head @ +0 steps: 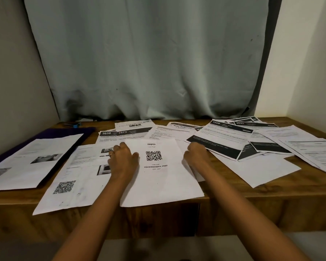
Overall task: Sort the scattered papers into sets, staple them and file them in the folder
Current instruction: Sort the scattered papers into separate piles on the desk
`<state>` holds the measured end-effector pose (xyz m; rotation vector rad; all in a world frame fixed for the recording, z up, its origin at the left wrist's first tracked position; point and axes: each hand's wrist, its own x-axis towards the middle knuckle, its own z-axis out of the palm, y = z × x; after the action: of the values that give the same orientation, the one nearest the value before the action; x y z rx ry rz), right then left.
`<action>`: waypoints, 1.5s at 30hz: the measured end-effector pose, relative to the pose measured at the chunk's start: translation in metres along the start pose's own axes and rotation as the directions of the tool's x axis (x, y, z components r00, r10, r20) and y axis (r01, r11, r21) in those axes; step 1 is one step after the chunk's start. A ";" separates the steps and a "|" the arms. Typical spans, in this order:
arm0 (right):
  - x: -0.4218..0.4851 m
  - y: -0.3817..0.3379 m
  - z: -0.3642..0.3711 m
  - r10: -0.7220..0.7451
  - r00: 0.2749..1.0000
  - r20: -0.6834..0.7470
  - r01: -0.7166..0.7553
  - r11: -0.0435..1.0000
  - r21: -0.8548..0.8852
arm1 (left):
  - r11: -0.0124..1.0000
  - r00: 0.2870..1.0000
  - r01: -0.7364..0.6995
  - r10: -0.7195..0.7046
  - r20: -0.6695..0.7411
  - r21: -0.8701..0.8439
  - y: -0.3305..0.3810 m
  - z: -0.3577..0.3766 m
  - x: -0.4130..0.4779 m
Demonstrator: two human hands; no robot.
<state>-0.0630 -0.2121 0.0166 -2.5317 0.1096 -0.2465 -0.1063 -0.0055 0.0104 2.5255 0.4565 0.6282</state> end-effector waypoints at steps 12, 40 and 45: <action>0.052 0.003 0.016 0.086 0.995 0.056 -0.079 0.989 -0.123 | 0.925 0.862 -0.368 0.301 0.407 0.096 -0.004 0.046 -0.008; 0.085 -0.031 -0.032 -0.012 0.778 -0.629 0.386 0.798 0.462 | 0.973 0.896 -0.215 0.160 0.415 0.088 0.001 0.040 -0.006; 0.079 -0.042 -0.052 0.114 0.642 -0.758 0.504 0.682 0.529 | 0.977 0.892 -0.191 0.133 0.432 0.094 0.008 0.037 -0.003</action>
<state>0.0047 -0.2168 0.0940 -1.4924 0.0121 -1.2011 -0.0884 -0.0278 -0.0151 2.7445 0.1315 0.0896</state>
